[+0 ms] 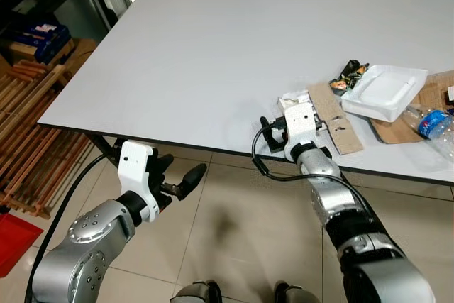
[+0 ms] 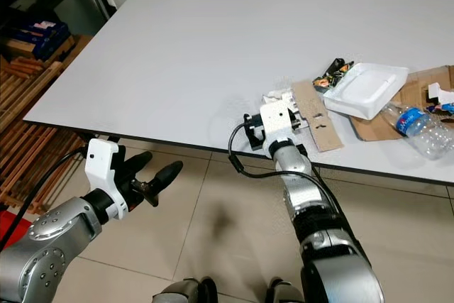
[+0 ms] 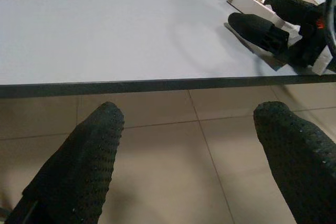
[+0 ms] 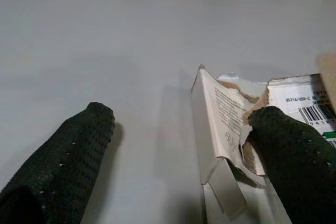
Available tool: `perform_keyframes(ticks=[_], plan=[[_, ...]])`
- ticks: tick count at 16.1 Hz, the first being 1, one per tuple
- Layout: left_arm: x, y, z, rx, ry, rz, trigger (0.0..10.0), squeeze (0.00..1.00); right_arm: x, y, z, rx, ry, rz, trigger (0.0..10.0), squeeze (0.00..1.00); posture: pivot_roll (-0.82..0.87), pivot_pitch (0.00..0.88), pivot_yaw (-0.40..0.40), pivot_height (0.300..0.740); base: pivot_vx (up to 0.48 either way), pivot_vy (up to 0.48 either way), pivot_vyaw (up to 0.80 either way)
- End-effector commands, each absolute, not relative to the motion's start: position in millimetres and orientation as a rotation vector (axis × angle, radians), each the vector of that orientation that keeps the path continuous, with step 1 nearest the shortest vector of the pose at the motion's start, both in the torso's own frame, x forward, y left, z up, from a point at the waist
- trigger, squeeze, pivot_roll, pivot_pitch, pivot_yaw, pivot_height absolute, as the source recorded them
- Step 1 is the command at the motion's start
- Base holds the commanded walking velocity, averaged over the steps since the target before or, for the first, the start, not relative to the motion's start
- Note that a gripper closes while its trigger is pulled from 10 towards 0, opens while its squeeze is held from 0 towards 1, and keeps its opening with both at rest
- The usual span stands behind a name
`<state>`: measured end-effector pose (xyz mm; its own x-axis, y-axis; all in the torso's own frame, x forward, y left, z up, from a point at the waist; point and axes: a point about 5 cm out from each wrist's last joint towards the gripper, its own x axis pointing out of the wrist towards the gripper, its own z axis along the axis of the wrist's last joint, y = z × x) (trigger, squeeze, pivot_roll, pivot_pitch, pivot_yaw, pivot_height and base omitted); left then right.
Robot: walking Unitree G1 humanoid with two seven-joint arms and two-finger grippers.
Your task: Picking trash to rubbish bin
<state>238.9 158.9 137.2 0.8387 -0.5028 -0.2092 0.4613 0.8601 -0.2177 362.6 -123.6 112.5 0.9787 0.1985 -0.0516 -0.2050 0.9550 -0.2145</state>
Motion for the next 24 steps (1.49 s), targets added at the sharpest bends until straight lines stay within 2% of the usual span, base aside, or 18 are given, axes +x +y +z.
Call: perform_keyframes(ticks=[1,8,9,10,24], plan=[[236,159,138,-0.156,0.271,-0.529,10.0,0.0,364,-126,107,-0.217,0.067,0.195,10.0,0.0,0.11,0.168,0.12,0.74,0.0,0.0,0.0],[235,159,138,-0.154,0.275,-0.529,10.0,0.0,368,-136,99,-0.194,0.158,0.174,10.0,0.0,0.11,0.169,0.123,0.74,0.0,0.0,0.0],[235,160,138,-0.153,0.276,-0.529,10.0,0.0,367,-137,95,-0.182,0.179,0.17,0.3,0.0,0.11,0.168,0.124,0.74,0.0,0.0,0.0],[235,160,138,-0.153,0.276,-0.529,10.0,0.0,366,-137,95,-0.168,0.18,0.171,0.0,0.0,0.11,0.166,0.125,0.74,0.0,0.0,0.0],[235,155,141,-0.154,0.273,-0.58,10.0,0.0,365,-137,92,-0.119,0.179,0.195,0.0,0.0,0.11,0.158,0.129,0.74,0.0,0.0,0.0]])
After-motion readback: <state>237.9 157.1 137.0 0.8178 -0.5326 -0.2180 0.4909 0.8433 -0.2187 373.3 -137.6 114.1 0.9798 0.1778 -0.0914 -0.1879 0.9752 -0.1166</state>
